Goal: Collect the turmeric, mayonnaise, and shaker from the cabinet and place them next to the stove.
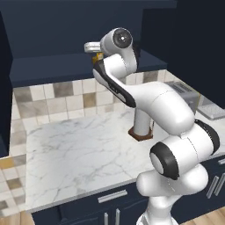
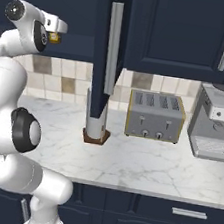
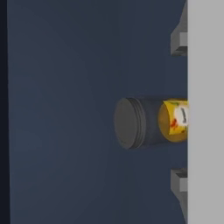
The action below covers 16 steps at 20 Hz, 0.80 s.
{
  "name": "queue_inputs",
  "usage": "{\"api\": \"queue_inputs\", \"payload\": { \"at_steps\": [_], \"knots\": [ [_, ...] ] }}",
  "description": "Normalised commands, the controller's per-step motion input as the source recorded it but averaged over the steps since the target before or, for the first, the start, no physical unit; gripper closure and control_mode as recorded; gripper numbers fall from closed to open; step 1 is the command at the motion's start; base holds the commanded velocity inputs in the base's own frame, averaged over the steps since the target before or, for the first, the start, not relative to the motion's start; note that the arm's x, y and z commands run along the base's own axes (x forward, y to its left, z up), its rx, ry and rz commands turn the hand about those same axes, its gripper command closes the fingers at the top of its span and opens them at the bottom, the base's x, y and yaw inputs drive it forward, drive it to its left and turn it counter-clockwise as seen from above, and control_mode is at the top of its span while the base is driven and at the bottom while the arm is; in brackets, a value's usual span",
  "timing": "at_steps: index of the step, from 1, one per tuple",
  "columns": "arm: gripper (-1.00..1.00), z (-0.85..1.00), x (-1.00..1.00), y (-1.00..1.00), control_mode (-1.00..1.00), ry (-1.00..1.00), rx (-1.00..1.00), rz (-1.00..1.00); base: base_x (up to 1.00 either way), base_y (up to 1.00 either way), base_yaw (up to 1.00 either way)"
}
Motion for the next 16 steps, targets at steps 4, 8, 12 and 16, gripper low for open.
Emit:
{"api": "queue_inputs", "payload": {
  "at_steps": [4, 8, 12, 16],
  "knots": [
    [-1.0, -0.12, 0.25, 0.1, -1.0, 0.0, 0.0, 0.0, 0.0, 0.0, 0.0],
    [-1.0, -0.06, 0.18, 0.09, -1.0, 0.0, 0.0, 0.0, 0.0, 0.0, 0.0],
    [-1.0, -0.01, 0.19, 0.0, -1.0, 0.0, 0.0, 0.0, 0.0, 0.0, 0.0],
    [-1.0, -0.01, 0.19, 0.01, -1.0, 0.0, 0.0, 0.0, 0.0, 0.0, 0.0]
  ]
}}
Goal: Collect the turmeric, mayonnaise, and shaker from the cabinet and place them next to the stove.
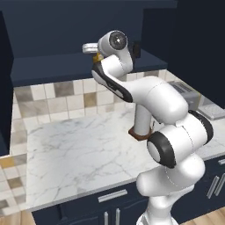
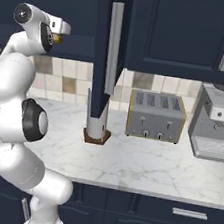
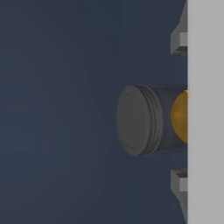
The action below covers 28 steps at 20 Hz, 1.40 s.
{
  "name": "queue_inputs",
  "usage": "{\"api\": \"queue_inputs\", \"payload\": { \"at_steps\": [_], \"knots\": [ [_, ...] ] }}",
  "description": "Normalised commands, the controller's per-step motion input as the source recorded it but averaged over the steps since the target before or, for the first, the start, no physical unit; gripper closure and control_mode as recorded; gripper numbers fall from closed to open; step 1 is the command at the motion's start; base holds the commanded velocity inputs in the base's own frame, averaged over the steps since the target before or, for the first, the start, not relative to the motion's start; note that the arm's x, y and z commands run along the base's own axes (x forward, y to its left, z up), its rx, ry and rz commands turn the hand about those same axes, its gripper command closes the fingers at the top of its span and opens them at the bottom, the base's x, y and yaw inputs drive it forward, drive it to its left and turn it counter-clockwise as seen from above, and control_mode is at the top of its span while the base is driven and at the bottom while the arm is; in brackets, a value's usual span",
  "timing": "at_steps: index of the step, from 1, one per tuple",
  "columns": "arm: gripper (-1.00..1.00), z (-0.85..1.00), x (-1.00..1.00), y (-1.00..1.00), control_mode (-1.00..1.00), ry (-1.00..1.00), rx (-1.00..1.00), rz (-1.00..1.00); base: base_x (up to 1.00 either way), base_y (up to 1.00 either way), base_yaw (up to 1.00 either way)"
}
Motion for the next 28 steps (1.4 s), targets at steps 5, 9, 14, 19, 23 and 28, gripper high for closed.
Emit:
{"api": "queue_inputs", "payload": {
  "at_steps": [5, 9, 14, 19, 23, 28],
  "knots": [
    [-1.0, -0.03, 0.14, 0.02, -1.0, 0.0, 0.0, 0.0, 0.0, 0.0, 0.0],
    [-1.0, -0.03, 0.11, 0.0, -1.0, 0.0, 0.0, 0.0, 0.0, 0.0, 0.0],
    [-1.0, -0.07, 0.11, 0.0, -1.0, 0.0, 0.0, 0.0, 0.0, 0.0, 0.0],
    [-1.0, -0.12, 0.13, 0.02, -1.0, 0.0, 0.0, 0.0, 0.0, 0.0, 0.0],
    [-1.0, -0.16, 0.14, 0.09, -1.0, 0.0, 0.0, 0.0, 0.0, 0.0, 0.0],
    [1.0, -0.17, 0.11, 0.09, -1.0, 0.0, 0.0, 0.0, 0.0, 0.0, 0.0]
  ]
}}
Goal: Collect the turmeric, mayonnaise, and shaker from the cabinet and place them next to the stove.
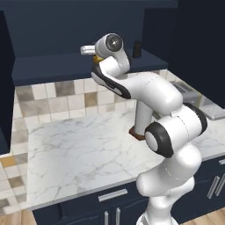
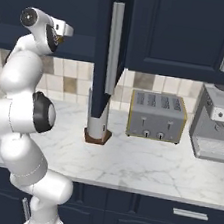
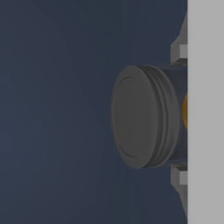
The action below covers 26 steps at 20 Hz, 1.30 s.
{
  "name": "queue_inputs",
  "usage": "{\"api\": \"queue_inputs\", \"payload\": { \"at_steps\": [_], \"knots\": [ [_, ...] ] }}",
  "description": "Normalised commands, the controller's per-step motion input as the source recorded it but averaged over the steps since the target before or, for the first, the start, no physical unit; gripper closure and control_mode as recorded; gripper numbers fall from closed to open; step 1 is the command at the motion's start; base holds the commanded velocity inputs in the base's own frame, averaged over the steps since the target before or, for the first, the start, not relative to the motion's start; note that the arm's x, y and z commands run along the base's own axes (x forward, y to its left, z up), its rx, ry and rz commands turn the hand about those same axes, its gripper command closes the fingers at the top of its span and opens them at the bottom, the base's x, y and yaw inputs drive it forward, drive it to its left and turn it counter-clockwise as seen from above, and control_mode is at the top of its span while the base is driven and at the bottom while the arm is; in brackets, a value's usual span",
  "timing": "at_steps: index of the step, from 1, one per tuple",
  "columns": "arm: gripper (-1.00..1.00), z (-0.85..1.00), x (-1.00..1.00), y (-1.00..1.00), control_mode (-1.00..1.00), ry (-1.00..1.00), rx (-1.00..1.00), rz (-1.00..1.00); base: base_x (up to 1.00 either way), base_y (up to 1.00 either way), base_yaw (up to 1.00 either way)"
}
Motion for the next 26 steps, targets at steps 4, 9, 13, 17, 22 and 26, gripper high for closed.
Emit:
{"api": "queue_inputs", "payload": {
  "at_steps": [4, 9, 13, 17, 22, 26],
  "knots": [
    [1.0, -0.1, 0.03, 0.1, -1.0, 0.0, -0.01, 0.0, 0.0, 0.0, 0.0],
    [1.0, -0.06, -0.04, 0.01, -1.0, -0.01, 0.0, 0.0, 0.0, 0.0, 0.0],
    [1.0, -0.11, -0.13, 0.0, -1.0, -0.06, 0.03, 0.0, 0.0, 0.0, 0.0],
    [1.0, -0.16, -0.11, 0.0, -1.0, -0.05, 0.02, 0.0, 0.0, 0.0, 0.0],
    [1.0, -0.18, -0.37, -0.05, -1.0, -0.07, 0.02, 0.01, 0.0, 0.0, 0.0],
    [1.0, -0.22, -0.92, -0.19, -1.0, -0.12, 0.0, 0.09, 0.0, 0.0, 0.0]
  ]
}}
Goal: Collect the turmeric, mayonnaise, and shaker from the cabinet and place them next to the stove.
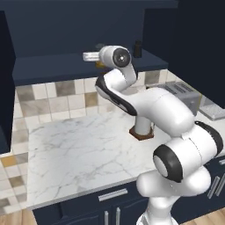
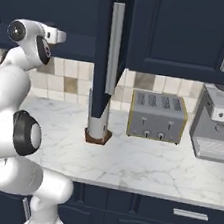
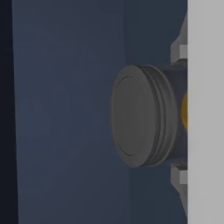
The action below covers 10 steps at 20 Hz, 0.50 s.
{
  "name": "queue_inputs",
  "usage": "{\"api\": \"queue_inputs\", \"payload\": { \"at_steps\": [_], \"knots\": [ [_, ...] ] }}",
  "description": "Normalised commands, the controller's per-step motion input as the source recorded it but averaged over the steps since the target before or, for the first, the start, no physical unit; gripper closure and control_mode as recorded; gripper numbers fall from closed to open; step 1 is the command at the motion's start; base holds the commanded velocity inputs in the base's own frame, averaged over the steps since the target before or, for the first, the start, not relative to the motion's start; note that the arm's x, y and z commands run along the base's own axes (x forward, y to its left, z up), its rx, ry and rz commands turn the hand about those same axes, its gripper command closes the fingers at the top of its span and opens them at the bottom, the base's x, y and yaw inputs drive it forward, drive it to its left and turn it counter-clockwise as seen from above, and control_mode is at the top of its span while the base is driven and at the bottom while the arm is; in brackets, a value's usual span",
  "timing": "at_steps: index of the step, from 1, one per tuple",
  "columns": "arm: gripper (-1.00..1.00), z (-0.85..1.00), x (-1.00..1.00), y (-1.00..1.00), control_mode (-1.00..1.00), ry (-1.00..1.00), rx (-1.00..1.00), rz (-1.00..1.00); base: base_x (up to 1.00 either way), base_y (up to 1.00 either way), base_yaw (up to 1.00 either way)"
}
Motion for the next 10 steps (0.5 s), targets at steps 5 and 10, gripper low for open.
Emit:
{"api": "queue_inputs", "payload": {
  "at_steps": [5, 10],
  "knots": [
    [1.0, -0.01, -1.0, -0.17, -1.0, -0.05, 0.0, 0.08, 0.0, 0.0, 0.0],
    [1.0, 0.0, -1.0, -0.18, -1.0, -0.01, -0.04, 0.05, 0.0, 0.0, 0.0]
  ]
}}
